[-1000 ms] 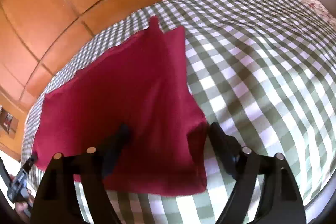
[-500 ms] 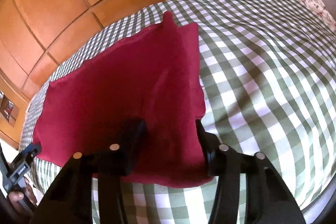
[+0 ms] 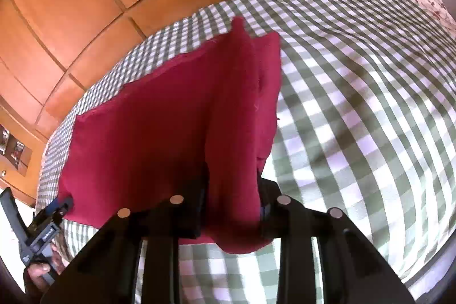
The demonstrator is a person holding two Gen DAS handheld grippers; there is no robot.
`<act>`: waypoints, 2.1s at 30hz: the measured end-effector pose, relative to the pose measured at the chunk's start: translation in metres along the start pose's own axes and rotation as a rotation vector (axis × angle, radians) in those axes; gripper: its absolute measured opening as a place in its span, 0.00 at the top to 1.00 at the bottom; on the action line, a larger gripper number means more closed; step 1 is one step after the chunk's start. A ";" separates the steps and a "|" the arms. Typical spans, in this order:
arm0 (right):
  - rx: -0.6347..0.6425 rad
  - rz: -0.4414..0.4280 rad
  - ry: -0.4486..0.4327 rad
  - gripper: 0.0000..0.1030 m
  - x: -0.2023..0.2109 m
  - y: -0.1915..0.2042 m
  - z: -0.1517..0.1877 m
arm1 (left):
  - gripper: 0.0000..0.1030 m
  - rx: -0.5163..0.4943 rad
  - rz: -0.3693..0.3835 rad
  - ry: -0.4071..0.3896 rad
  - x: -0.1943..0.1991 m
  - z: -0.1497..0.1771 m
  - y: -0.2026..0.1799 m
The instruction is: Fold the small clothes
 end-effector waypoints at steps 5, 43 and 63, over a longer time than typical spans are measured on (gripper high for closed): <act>0.039 -0.025 -0.004 0.78 0.008 0.024 -0.008 | 0.28 0.008 0.015 -0.001 0.001 0.000 0.000; 0.493 -0.419 0.059 0.49 -0.027 0.217 0.049 | 0.08 0.505 0.751 0.140 -0.021 -0.072 0.000; 0.371 -0.303 0.053 0.64 -0.004 0.132 0.038 | 0.80 0.205 0.547 0.124 -0.011 -0.089 -0.061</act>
Point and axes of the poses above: each gripper's, at about its wrist camera, not at the fingertips, and x roughly against the way its jaws point, y to its left, z to its underside, the point moved 3 cm from there along -x, roughly the way its jaws point
